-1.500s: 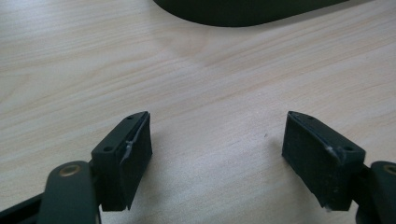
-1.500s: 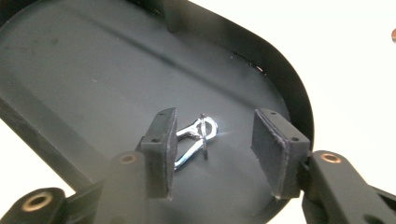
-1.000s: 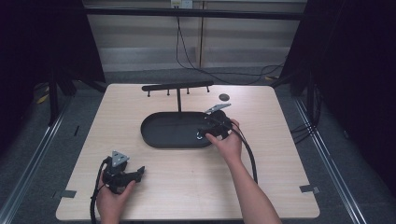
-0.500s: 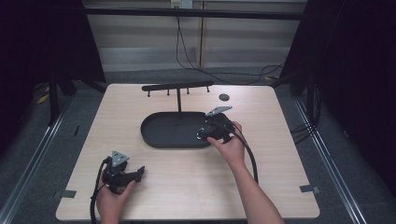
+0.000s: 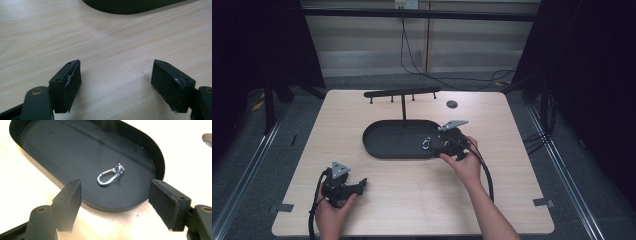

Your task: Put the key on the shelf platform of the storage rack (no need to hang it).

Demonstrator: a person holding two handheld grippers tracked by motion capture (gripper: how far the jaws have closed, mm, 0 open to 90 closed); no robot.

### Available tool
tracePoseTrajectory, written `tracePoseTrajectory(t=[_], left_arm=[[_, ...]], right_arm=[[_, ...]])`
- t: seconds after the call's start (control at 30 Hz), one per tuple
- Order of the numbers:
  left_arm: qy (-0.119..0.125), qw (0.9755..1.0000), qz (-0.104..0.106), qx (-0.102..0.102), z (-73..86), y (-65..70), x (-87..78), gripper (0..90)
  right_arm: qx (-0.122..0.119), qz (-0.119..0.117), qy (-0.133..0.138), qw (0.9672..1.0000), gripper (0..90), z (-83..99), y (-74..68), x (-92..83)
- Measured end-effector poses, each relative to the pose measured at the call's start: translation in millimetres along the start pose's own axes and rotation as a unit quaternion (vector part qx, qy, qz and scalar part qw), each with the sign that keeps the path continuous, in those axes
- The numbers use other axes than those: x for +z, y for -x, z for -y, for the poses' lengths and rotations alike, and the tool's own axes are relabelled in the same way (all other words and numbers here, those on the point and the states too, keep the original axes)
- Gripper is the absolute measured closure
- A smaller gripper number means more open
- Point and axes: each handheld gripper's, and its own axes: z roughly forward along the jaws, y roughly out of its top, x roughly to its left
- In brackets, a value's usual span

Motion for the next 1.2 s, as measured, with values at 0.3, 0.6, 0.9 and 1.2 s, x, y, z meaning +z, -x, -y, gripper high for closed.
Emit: tracePoseTrajectory(t=[0.3, 0.6, 0.9, 1.2], left_arm=[[0.000, 1.0000, 0.000, 0.000, 0.0, 0.0, 0.0, 23.9], [0.000, 1.0000, 0.000, 0.000, 0.0, 0.0, 0.0, 24.0], [0.000, 1.0000, 0.000, 0.000, 0.0, 0.0, 0.0, 23.9], [0.000, 1.0000, 0.000, 0.000, 0.0, 0.0, 0.0, 23.9]], right_arm=[[0.004, -0.005, 0.005, 1.0000, 26.8, 8.4, 1.1, -12.4], [0.002, -0.006, 0.009, 0.9999, 27.0, 19.0, 0.5, -19.9], [0.010, -0.007, 0.013, 0.9998, 27.3, 31.3, 6.8, -28.3], [0.020, -0.005, 0.022, 0.9995, 27.5, 44.7, 12.4, -36.7]])
